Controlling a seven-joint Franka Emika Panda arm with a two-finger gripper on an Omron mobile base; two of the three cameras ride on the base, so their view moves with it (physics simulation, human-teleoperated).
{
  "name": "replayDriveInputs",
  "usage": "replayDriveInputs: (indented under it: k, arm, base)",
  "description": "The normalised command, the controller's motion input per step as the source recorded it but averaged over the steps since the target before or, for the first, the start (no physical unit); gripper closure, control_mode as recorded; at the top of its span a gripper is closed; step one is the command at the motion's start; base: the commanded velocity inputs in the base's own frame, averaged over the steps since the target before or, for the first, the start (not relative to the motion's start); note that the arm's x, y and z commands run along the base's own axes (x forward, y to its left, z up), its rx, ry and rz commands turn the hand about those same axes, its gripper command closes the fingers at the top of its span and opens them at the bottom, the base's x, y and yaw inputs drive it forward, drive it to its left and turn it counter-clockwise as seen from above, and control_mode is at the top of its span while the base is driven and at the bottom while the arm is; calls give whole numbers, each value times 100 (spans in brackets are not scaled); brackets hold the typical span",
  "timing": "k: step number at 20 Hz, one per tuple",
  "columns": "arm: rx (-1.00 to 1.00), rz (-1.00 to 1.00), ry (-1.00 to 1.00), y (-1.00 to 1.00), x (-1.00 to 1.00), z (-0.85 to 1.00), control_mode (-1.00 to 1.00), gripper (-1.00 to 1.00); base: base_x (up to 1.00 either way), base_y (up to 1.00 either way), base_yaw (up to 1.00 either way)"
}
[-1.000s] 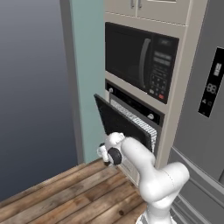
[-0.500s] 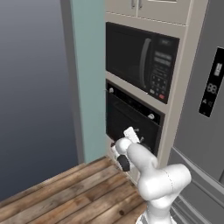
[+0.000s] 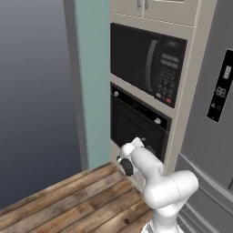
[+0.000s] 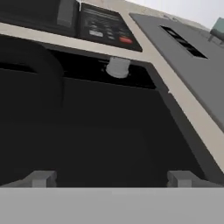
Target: Take the baked cake out of the oven and place it on the plate for cooling. Then close the oven door.
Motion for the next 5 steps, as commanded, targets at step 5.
replayDriveInputs:
  k: [5]
  arm:
    - [1, -8, 23, 94, -45, 41, -100, -100]
  base:
    - [0, 0, 0]
